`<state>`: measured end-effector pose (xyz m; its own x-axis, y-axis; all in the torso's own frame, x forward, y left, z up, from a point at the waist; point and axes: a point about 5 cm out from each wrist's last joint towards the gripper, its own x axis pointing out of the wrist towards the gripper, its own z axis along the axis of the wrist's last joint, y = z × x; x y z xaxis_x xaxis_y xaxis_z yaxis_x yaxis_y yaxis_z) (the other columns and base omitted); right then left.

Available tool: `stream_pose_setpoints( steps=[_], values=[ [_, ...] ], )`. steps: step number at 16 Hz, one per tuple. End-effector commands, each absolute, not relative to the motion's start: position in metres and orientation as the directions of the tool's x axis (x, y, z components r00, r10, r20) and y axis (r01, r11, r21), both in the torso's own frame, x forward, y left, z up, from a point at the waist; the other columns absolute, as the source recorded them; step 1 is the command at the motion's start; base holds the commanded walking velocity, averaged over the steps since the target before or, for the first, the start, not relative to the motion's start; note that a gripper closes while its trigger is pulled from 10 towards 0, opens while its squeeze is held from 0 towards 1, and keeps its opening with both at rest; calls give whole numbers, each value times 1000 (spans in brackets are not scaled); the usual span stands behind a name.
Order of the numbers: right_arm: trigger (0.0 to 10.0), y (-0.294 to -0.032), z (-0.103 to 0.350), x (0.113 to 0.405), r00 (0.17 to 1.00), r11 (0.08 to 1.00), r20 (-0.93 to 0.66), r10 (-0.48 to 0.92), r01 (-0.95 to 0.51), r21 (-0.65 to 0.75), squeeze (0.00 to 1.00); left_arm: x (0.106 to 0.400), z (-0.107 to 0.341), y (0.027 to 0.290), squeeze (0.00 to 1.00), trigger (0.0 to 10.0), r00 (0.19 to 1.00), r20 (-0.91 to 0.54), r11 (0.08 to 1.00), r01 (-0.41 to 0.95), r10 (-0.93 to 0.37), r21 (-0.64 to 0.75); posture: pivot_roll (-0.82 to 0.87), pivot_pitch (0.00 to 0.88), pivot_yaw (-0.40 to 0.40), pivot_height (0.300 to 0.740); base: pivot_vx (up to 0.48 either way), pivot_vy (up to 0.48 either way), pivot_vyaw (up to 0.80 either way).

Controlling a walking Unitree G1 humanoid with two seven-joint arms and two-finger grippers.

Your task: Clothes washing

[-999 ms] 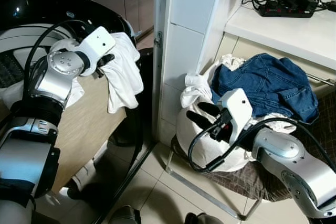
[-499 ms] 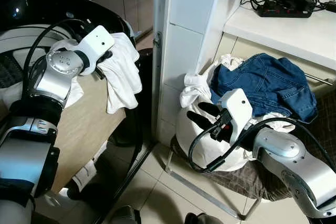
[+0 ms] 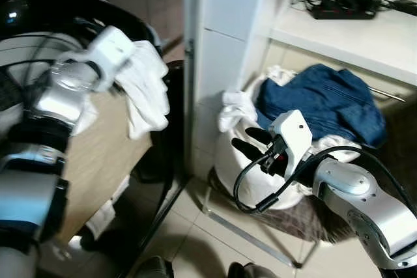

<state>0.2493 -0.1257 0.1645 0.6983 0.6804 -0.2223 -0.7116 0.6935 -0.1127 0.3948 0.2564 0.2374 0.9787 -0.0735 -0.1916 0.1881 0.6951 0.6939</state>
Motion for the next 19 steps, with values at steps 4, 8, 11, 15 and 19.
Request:
stream_pose_setpoints(
  steps=[4, 8, 11, 15, 19],
  values=[
    [10000, -133, 173, 254, 731, 721, -199, 653, -680, -135, 0, 360, 383, 329, 0, 0, 838, 487, 393, -546, 248, 740, -85, 53, -18, 740, 0, 0, 0],
    [10000, -131, 174, 255, 724, 713, -193, 662, -688, -134, 0, 353, 385, 349, 0, 0, 851, 431, 289, -511, 298, 810, -78, 53, -20, 740, 0, 0, 0],
    [10000, -126, 169, 250, 686, 674, -226, 691, -725, -142, 0, 373, 278, 342, 0, 10000, 961, -172, 728, -41, 216, 684, -78, 53, -21, 740, 0, 0, 0],
    [10000, -128, 170, 247, 681, 668, -236, 694, -730, -141, 0, 370, 271, 350, 1000, 10000, 936, -199, 736, -85, 289, 671, -87, 47, -15, 740, 0, 0, 0],
    [10000, -133, 173, 255, 748, 729, -206, 631, -662, -175, 0, 377, 303, 339, 0, 10000, 973, 40, 937, -228, 225, 265, -89, 33, -16, 740, 0, 0, 0]
  ],
)
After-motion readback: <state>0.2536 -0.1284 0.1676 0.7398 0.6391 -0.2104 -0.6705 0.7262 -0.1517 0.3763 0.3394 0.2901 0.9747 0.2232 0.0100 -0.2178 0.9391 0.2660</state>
